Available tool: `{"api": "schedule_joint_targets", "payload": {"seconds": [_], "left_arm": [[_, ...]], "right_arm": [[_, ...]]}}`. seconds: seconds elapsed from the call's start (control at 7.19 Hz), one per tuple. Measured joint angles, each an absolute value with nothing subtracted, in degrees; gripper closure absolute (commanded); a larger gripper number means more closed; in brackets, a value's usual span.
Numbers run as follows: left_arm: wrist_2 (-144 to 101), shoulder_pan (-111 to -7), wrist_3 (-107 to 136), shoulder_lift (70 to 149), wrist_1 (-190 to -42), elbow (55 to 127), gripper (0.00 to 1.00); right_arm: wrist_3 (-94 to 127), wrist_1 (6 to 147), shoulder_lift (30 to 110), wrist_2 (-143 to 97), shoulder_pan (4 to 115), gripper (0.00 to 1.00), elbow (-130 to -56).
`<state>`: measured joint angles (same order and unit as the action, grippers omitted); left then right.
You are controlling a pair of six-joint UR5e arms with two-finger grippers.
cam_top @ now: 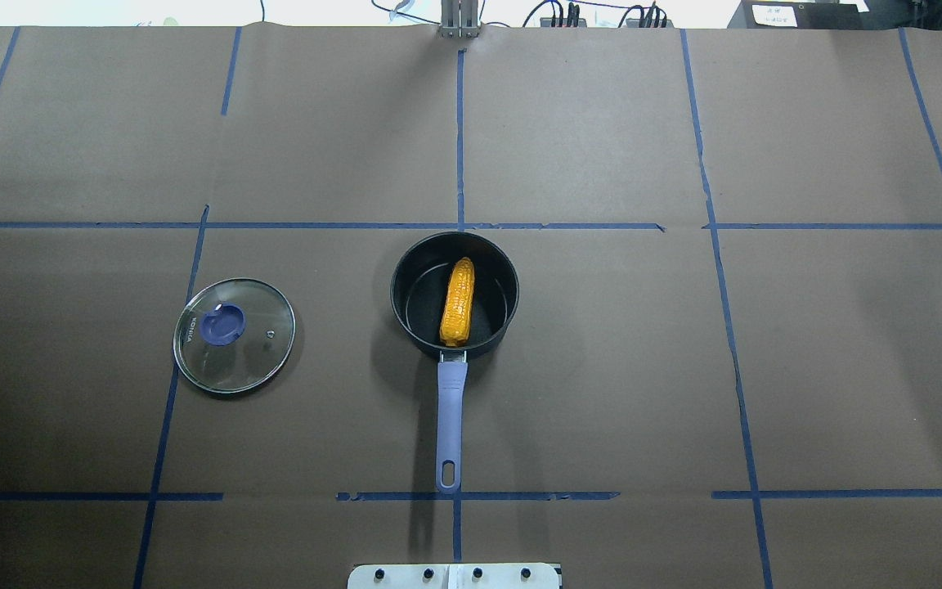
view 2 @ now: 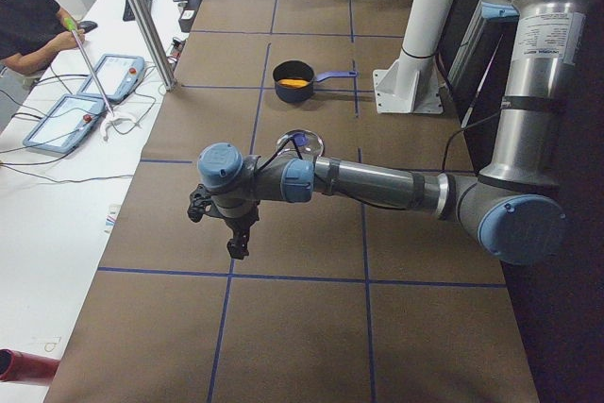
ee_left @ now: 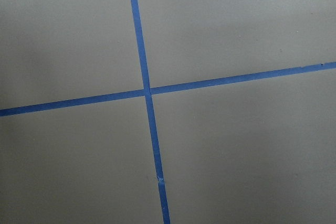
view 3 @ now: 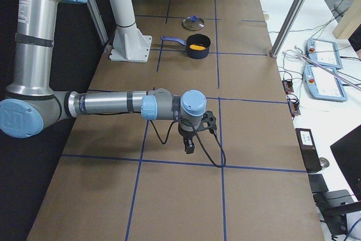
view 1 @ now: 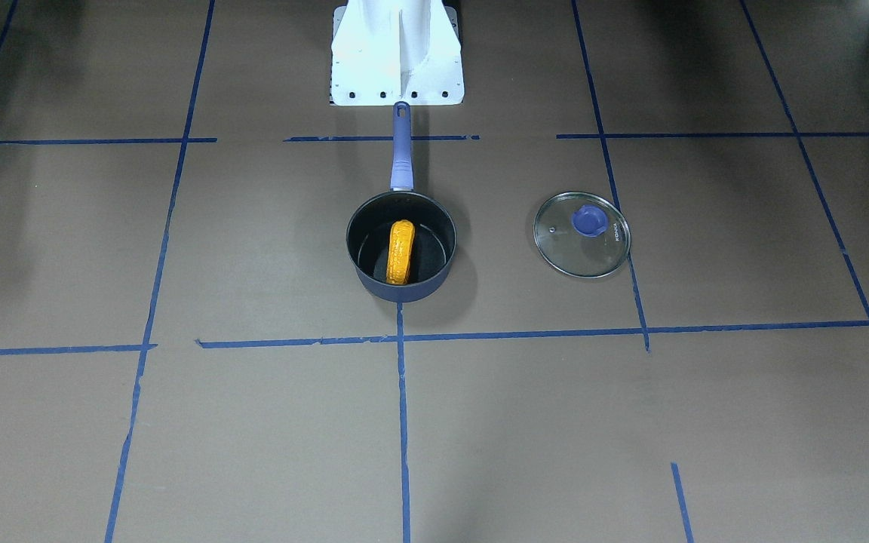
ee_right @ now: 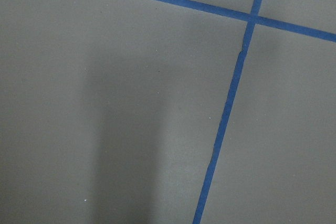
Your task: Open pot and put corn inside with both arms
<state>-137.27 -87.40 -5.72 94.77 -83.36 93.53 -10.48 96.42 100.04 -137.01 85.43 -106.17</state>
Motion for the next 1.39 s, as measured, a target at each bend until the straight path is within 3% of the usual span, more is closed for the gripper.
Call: {"api": "schedule_joint_targets", "payload": {"seconds": [1.39], "left_arm": [[-137.2, -86.8, -5.5, 94.6, -83.4, 93.1, 0.0]], "right_arm": [[-11.0, 99.6, 100.4, -134.9, 85.5, 0.0, -107.8]]}}
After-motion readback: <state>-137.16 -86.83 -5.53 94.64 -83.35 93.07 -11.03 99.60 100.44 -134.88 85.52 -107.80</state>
